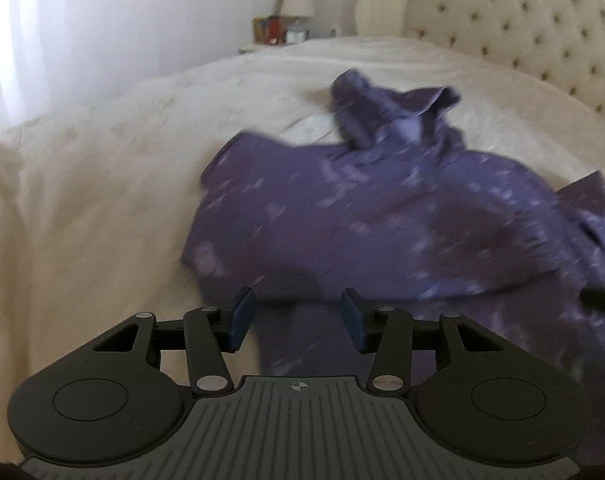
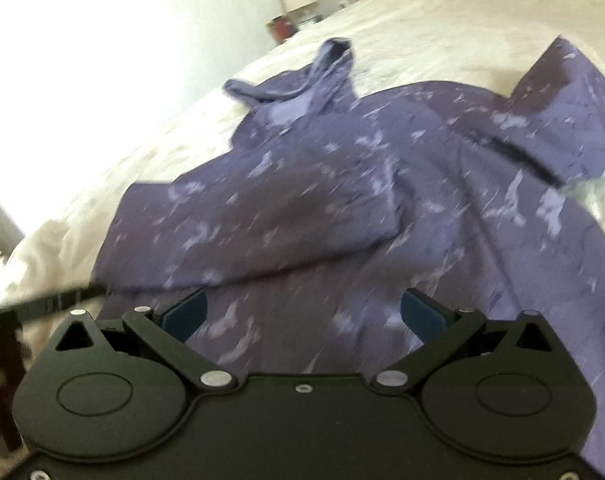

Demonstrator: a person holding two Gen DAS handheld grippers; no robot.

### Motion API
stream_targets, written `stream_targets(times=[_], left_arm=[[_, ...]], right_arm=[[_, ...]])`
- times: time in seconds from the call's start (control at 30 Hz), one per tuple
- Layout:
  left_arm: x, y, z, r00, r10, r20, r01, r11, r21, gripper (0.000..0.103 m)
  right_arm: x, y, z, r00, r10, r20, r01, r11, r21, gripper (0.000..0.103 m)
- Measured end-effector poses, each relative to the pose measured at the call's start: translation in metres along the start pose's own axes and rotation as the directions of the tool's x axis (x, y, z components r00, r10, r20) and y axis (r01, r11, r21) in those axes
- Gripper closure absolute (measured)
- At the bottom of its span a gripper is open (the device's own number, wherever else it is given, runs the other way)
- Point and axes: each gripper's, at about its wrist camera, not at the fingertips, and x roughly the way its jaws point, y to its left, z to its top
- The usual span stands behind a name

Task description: Fold large clothes

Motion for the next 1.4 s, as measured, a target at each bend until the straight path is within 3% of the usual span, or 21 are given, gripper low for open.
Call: stream_targets(times=[0.17,0.3,0.53,0.6,0.63,0.67,0.7,0.77,0.83,0.97,1.03,1.17,1.33,1.4], left_arm=[[0.029,0.014,-0.010,0.999,-0.025,-0.036,0.024,0.999,-0.027,0.056],[0.036,0.020,-0.020,0.998,-0.056,0.005,0.056,0.998,-0.031,0.052],[0.043,0.039,-0.021,0.991,-0.114,0.071,0.122,0.985,-0.124,0.048],[0.044,0.040,-0.015,0.991,-0.104,0.085,0.114,0.985,-0.128,0.048],[0.043,0.041,-0.014,0.991,-0.099,0.094,0.111,0.985,-0.134,0.048],[0.042,0.043,-0.013,0.990,-0.098,0.101,0.112,0.984,-0.141,0.048],[0.043,0.043,-0.013,0.990,-0.099,0.101,0.113,0.983,-0.146,0.048],[0.039,0.043,-0.014,0.990,-0.093,0.106,0.108,0.983,-0.148,0.048],[0.035,0.040,-0.014,0.989,-0.081,0.120,0.096,0.987,-0.128,0.049],[0.025,0.033,-0.015,0.985,-0.048,0.167,0.063,0.994,-0.084,0.049],[0.020,0.031,-0.015,0.981,-0.037,0.193,0.049,0.997,-0.058,0.049],[0.013,0.034,-0.013,0.972,-0.017,0.235,0.032,0.998,-0.059,0.049],[0.003,0.045,-0.011,0.953,-0.028,0.302,0.064,0.992,-0.109,0.048],[0.003,0.043,-0.010,0.946,-0.037,0.323,0.075,0.991,-0.108,0.048]], right_arm=[[0.023,-0.017,0.022,0.999,-0.026,-0.028,0.029,0.995,0.092,0.000],[0.044,-0.025,0.031,0.999,-0.021,-0.042,0.027,0.988,0.155,0.000],[0.070,-0.018,0.037,0.999,-0.033,-0.032,0.037,0.993,0.114,0.001],[0.073,-0.012,0.038,0.997,-0.078,-0.028,0.080,0.994,0.077,0.021],[0.073,-0.008,0.039,0.992,-0.123,-0.024,0.124,0.991,0.049,0.044],[0.073,-0.005,0.041,0.987,-0.161,-0.023,0.162,0.987,0.019,0.054],[0.072,-0.002,0.043,0.985,-0.172,-0.024,0.172,0.985,-0.002,0.055],[0.065,0.005,0.050,0.984,-0.176,0.000,0.176,0.984,-0.041,0.075],[0.052,0.015,0.060,0.987,-0.156,0.042,0.160,0.983,-0.095,0.082],[0.016,0.035,0.086,0.989,-0.062,0.134,0.084,0.983,-0.164,0.084],[0.001,0.035,0.097,0.985,-0.053,0.166,0.080,0.984,-0.161,0.084],[-0.008,0.020,0.108,0.973,-0.136,0.188,0.164,0.976,-0.141,0.085],[0.020,-0.010,0.096,0.954,-0.290,0.076,0.298,0.943,-0.149,0.084],[0.029,-0.018,0.085,0.952,-0.304,0.042,0.307,0.939,-0.155,0.084]])
